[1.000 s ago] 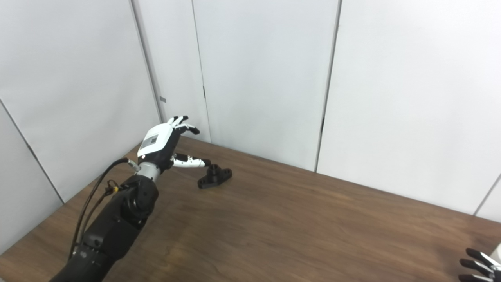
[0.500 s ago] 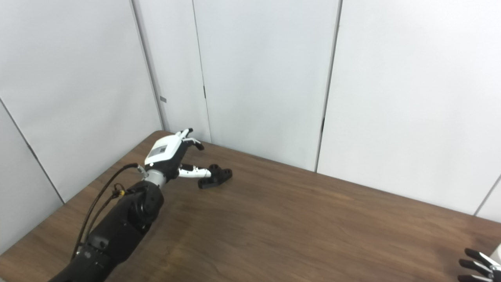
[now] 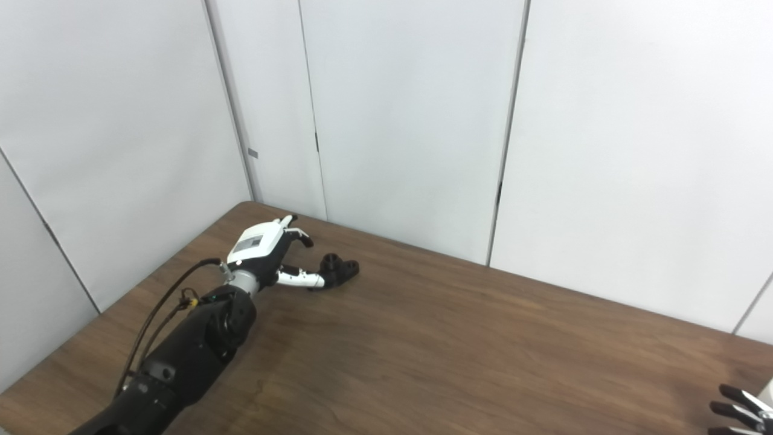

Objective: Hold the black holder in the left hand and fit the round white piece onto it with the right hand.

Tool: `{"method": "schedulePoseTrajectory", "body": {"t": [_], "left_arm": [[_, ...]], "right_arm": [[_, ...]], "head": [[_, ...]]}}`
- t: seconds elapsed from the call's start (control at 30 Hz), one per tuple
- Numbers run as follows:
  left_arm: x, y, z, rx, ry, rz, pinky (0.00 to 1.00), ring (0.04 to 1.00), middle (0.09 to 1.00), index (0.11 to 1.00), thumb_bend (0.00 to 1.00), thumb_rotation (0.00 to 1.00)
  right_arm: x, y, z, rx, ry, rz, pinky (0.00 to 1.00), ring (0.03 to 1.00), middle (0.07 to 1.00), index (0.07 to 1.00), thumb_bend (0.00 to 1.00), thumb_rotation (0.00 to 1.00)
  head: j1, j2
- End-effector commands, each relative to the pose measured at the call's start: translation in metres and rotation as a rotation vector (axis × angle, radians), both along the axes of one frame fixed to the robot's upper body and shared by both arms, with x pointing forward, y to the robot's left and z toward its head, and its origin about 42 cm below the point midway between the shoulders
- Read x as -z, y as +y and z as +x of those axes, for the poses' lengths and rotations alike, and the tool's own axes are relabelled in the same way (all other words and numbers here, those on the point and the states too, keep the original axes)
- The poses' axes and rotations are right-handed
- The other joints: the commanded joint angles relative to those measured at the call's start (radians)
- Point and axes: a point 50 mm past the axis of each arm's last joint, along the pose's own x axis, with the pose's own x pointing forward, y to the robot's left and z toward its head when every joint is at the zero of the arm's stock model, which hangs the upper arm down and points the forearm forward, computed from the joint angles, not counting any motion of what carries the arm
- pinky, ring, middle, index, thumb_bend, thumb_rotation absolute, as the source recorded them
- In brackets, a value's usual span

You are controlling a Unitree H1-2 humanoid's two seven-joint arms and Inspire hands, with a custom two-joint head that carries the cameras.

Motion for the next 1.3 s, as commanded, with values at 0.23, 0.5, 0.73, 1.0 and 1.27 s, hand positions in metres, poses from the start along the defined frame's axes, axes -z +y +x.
{"method": "schedulePoseTrajectory", "body": {"t": [0.23,0.5,0.73,1.0,1.27], "left_arm": [[-0.017,0.005,0.018,-0.009,-0.060,0.086,1.00,1.000,1.000,0.737,1.00,0.54],[-0.007,0.002,0.022,-0.010,-0.053,0.062,1.00,1.000,1.000,0.737,1.00,0.50],[0.002,-0.001,0.025,-0.009,-0.058,0.079,0.98,1.000,1.000,0.722,1.00,0.51],[0.015,-0.005,0.028,-0.016,-0.092,0.052,0.97,1.000,1.000,0.696,1.00,0.50],[0.031,-0.015,0.032,-0.006,-0.094,0.008,0.93,1.000,0.971,0.661,0.95,0.47]], "right_arm": [[-0.019,-0.004,0.006,-0.006,-0.071,-0.006,0.46,0.568,0.693,0.759,0.52,0.13],[-0.020,-0.004,0.004,-0.004,-0.067,-0.011,0.46,0.572,0.695,0.761,0.51,0.11],[-0.020,-0.005,0.004,-0.005,-0.061,-0.019,0.46,0.570,0.694,0.761,0.51,0.11],[-0.021,-0.007,0.005,-0.006,-0.064,-0.013,0.46,0.565,0.692,0.760,0.51,0.09],[-0.024,-0.010,0.005,0.002,-0.059,-0.036,0.44,0.553,0.688,0.757,0.51,0.14]], "head": [[0.000,0.003],[-0.003,0.006],[-0.004,0.007],[-0.013,0.014],[-0.015,0.014]]}}
